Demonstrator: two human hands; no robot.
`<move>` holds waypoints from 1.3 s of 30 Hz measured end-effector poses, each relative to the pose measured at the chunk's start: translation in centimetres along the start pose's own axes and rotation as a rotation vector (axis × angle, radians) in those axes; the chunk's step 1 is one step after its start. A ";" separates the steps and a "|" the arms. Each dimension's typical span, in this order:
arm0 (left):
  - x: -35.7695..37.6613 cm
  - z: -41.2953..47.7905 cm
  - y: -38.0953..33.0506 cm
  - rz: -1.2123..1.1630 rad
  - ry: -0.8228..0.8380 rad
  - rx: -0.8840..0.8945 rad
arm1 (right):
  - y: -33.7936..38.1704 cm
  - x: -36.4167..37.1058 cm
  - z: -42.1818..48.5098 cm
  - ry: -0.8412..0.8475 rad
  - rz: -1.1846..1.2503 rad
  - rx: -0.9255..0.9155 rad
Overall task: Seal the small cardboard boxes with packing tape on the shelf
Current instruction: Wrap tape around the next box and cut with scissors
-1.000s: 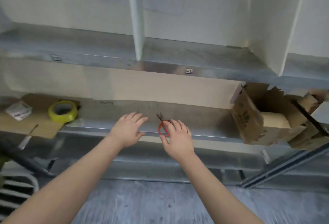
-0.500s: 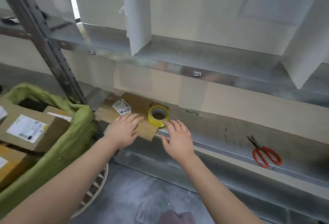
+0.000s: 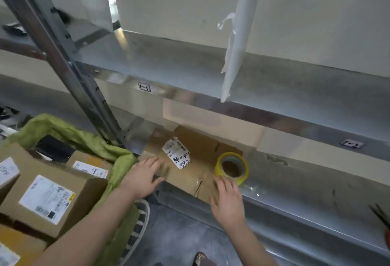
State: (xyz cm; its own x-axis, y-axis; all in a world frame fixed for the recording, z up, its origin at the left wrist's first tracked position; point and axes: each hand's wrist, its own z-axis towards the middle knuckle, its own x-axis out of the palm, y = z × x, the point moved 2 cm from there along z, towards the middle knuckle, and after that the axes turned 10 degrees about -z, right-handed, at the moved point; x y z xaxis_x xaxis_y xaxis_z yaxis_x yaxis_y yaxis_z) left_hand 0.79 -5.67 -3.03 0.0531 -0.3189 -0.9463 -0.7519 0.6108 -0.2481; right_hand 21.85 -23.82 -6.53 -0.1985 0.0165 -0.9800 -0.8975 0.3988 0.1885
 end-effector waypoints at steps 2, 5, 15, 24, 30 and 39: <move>-0.2 1.6 1.0 -0.014 0.025 0.015 | 0.2 0.5 -0.2 -0.016 -0.009 0.072; -0.4 3.9 2.1 -0.026 0.072 0.065 | 0.4 1.7 -0.6 -0.095 0.022 0.202; 0.0 9.7 4.7 -0.181 0.367 0.038 | 2.1 3.9 0.5 -0.137 0.318 0.655; -0.9 11.4 4.3 -0.542 0.303 -0.066 | 3.3 4.0 1.3 -0.110 0.745 1.013; -3.3 12.3 4.0 -0.739 0.220 -0.015 | 3.5 3.6 2.0 -0.088 0.901 1.062; -5.2 11.1 6.5 -0.789 0.126 -0.032 | 4.6 2.9 3.9 0.096 0.869 0.849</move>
State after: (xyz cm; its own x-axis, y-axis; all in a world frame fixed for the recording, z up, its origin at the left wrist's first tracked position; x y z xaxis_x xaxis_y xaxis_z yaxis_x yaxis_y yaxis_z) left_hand 2.95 8.01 -2.06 0.5042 -0.7289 -0.4630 -0.5421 0.1502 -0.8268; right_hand 18.69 -18.32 -8.71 -0.6655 0.5225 -0.5330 0.0847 0.7623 0.6416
